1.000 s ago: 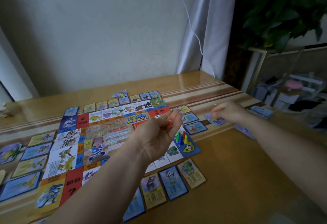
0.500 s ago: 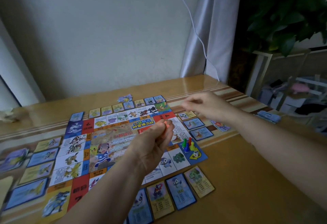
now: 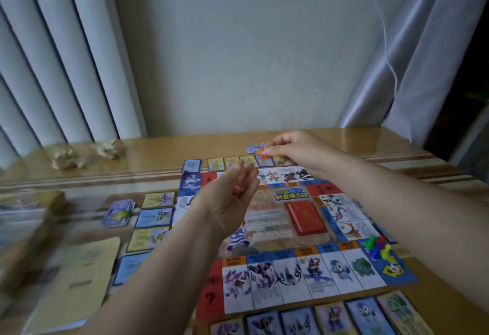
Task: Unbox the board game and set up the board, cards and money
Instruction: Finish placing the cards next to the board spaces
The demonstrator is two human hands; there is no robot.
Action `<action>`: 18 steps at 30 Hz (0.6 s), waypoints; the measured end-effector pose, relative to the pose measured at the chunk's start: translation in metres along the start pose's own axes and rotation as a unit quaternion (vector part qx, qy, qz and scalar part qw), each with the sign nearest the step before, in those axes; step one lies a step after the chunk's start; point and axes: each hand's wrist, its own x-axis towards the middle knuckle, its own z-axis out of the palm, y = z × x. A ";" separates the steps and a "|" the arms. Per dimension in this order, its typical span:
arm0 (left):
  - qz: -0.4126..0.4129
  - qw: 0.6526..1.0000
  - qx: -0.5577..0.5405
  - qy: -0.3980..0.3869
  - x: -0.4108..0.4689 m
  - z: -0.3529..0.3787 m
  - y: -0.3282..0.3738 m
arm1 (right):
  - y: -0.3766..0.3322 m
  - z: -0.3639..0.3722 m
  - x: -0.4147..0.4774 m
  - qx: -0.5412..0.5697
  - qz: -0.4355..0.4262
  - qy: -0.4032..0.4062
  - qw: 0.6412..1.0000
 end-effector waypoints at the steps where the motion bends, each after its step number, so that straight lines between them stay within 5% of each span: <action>1: 0.004 1.000 -0.013 0.003 0.005 -0.002 0.011 | 0.004 0.003 0.017 0.005 0.014 0.031 0.999; 13: 0.084 0.995 -0.038 -0.033 0.050 -0.021 0.078 | 0.087 0.045 0.176 -0.141 0.104 0.131 0.976; 18: 0.089 0.996 -0.018 -0.011 0.041 -0.035 0.075 | 0.055 0.050 0.145 -0.090 0.014 0.102 0.991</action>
